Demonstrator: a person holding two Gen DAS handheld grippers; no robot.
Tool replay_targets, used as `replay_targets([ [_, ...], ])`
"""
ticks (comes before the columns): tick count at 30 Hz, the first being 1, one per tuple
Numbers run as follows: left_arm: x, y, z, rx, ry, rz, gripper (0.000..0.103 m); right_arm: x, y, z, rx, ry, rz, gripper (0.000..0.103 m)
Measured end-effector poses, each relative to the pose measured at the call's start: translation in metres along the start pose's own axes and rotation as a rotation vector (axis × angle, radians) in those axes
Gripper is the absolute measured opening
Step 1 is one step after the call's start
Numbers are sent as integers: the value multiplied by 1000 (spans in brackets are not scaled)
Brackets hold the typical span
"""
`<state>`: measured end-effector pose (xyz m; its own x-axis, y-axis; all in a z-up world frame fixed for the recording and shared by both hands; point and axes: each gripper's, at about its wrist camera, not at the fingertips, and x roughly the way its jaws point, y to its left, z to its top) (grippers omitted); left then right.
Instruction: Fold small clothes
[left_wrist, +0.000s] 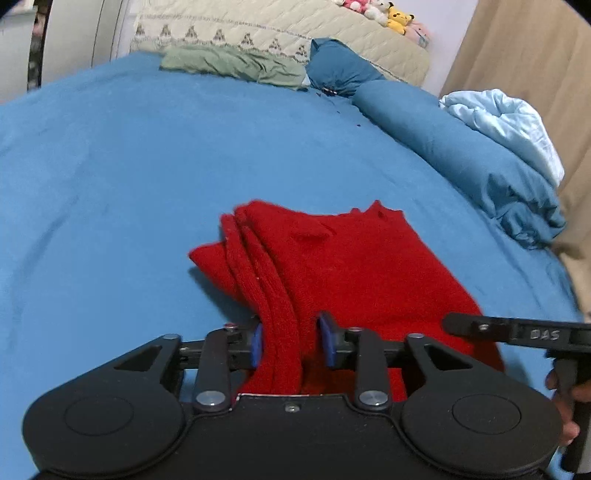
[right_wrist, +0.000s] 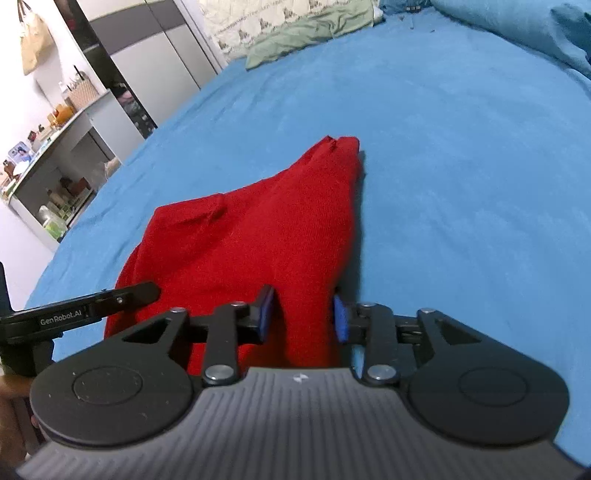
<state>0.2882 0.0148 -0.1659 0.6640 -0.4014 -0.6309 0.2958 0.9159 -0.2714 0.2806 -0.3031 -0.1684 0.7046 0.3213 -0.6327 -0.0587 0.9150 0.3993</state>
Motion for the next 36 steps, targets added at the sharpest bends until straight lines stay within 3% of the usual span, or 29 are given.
replay_targets([
  [3,-13,0,-5,41,-37,71,66,-13,10,-4,-30,-47,-24,68],
  [4,-16,1,-7,50,-45,89,69,-17,14,-5,-43,-62,-34,73],
  [8,-21,6,-26,37,-56,143,69,-38,18,-23,-89,-75,-60,77],
  [13,-11,9,-43,29,-11,172,69,-36,12,-45,-126,-4,-123,78],
  [19,-15,7,-36,17,7,188,67,-33,13,-53,-136,-19,-154,78],
  [24,-68,-14,-12,-1,-13,182,68,-80,38,-35,-121,-78,-122,81],
  [26,-98,-28,-4,2,-26,193,71,-110,56,-26,-151,-104,-125,90],
  [29,-142,-51,1,19,-51,214,85,-151,82,-16,-181,-126,-125,103],
  [31,-173,-66,1,37,-70,222,100,-178,98,-15,-201,-130,-131,103],
  [36,-235,-100,-5,62,-80,265,103,-237,128,-22,-212,-128,-199,103],
])
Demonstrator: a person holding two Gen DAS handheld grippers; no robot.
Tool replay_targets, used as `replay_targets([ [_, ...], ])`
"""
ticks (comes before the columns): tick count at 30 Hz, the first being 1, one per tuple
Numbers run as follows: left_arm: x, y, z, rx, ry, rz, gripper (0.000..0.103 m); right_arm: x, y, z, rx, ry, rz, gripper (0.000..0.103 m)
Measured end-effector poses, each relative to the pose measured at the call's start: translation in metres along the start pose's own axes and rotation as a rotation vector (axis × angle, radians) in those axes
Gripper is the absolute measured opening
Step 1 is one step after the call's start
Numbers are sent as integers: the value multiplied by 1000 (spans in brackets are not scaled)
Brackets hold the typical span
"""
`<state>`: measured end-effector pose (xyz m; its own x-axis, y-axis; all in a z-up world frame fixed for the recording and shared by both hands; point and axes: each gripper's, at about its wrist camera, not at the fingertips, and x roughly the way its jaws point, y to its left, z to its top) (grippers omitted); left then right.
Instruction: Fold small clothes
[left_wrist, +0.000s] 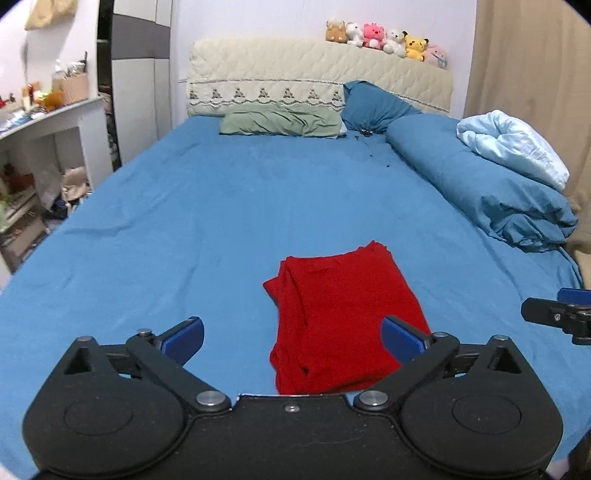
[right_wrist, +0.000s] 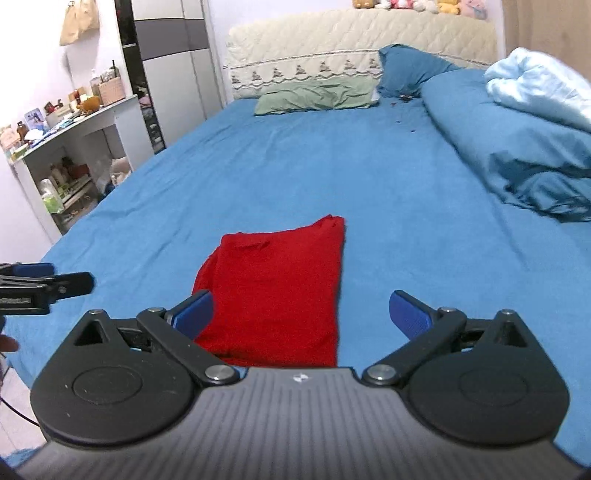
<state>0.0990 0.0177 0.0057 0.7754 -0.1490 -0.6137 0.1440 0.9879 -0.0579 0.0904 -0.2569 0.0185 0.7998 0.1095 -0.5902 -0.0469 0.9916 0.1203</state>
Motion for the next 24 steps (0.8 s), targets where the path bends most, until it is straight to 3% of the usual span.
replay_targets([
  [5,-44,-11,-18,27,23,84,103,-54,12,-4,-28,2,-78,103],
  [14,-84,-17,-56,2,9,136,103,-103,31,-42,-65,47,-139,103],
  [24,-109,-34,-73,14,-38,104,103,-129,41,-68,-86,43,-158,103],
])
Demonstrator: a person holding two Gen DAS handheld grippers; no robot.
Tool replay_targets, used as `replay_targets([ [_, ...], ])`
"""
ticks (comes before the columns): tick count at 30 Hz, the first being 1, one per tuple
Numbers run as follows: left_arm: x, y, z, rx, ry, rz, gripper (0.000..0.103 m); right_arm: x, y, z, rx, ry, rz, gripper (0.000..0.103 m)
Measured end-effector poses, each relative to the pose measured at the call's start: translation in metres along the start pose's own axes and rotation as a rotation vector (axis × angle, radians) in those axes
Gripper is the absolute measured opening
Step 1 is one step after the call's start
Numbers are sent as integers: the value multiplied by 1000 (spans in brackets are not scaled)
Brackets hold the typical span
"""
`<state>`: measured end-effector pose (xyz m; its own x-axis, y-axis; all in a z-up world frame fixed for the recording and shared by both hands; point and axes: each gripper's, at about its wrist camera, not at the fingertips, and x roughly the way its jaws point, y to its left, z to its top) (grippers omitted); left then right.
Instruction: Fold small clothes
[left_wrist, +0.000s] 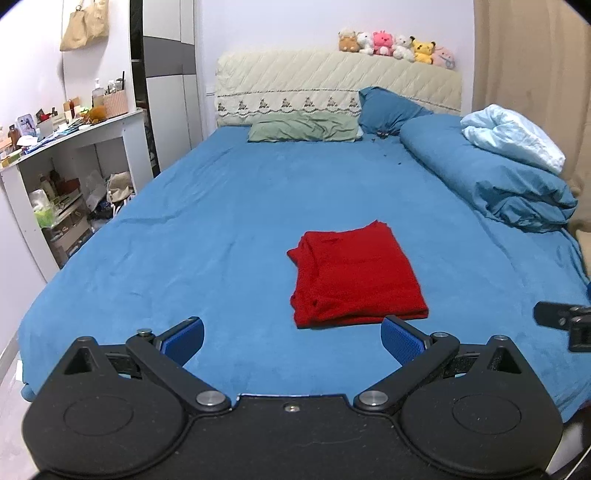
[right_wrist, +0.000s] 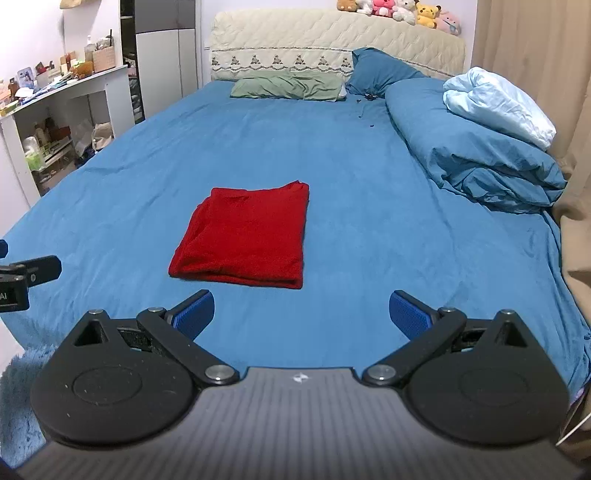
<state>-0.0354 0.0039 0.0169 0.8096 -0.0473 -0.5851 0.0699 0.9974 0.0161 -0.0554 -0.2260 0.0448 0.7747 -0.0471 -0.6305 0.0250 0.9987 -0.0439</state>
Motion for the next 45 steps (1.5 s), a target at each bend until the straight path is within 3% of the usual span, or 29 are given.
replay_targets([
  [45,-11,0,-1,-8,-28,-2,103,-9,-7,-4,22,0,9,103],
])
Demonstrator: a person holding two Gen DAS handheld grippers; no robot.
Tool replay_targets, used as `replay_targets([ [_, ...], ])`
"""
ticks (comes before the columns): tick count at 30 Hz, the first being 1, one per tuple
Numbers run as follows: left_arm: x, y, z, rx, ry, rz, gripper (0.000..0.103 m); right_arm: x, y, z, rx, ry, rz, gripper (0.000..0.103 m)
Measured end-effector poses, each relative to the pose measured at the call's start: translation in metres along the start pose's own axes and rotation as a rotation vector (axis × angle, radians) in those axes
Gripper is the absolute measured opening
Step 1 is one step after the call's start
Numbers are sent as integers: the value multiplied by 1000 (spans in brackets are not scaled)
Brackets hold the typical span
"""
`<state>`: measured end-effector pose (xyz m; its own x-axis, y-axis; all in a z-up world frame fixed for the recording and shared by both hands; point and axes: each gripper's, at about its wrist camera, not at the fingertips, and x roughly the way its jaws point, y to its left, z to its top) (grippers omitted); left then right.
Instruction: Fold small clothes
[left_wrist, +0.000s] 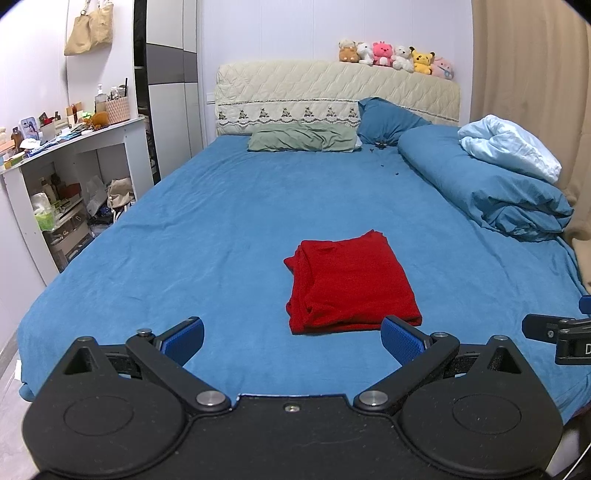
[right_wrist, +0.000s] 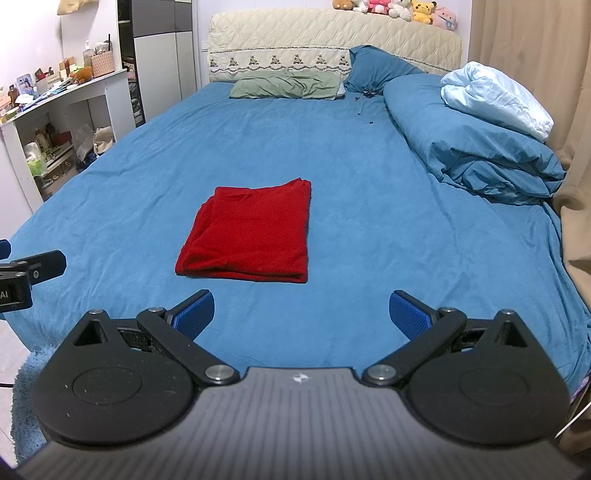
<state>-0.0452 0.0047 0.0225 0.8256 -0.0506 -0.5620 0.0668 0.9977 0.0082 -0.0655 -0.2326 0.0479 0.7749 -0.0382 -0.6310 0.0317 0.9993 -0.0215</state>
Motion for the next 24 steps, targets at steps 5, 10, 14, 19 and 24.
replay_targets([
  [5,0,0,0,0,0,0,103,1,1,0,1,2,2,103],
  [10,1,-1,-1,-2,5,5,103,3,2,-1,0,4,2,103],
  [14,1,-2,-1,-5,8,7,103,5,3,-1,3,7,3,103],
  [19,2,-2,-1,-3,13,9,103,6,4,-1,4,7,5,103],
  [24,5,-2,-1,3,19,17,103,6,3,-1,6,8,11,103],
])
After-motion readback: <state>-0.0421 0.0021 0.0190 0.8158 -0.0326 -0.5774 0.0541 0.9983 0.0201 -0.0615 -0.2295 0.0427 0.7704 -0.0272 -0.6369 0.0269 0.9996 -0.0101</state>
